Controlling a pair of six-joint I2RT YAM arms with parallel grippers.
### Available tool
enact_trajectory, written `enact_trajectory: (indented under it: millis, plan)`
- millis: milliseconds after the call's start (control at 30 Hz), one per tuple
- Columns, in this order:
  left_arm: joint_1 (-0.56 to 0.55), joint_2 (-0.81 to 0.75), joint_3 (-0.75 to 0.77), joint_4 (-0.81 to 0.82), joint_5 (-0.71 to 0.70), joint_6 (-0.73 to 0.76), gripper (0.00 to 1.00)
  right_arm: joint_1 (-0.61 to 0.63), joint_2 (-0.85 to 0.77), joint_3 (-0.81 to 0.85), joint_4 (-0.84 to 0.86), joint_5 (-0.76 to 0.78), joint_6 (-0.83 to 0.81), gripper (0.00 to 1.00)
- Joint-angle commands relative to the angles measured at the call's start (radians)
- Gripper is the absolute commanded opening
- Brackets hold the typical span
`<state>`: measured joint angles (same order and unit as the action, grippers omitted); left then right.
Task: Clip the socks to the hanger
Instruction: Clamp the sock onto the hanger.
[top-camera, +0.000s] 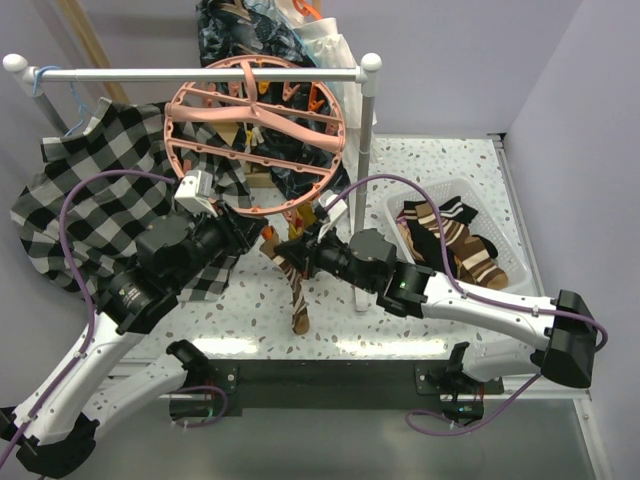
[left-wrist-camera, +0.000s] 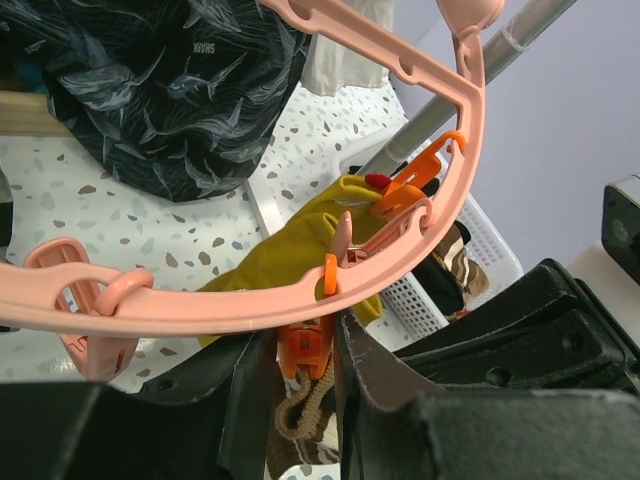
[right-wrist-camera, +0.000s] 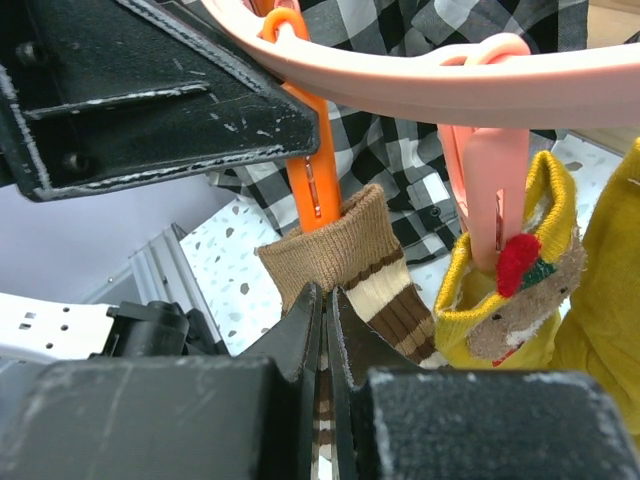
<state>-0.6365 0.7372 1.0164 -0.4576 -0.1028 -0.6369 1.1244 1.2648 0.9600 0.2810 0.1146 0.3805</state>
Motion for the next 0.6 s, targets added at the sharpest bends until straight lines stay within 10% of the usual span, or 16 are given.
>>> enact_trajectory:
  millis: [0, 567]
  plan:
    - [0.0, -0.01, 0.002, 0.057, 0.018, -0.017, 0.0, -0.005, 0.01, 0.037, 0.087, 0.019, -0.002, 0.0]
    - [0.0, -0.004, -0.006, 0.057, 0.02, -0.018, 0.0, -0.018, 0.005, 0.063, 0.119, 0.023, -0.009, 0.0]
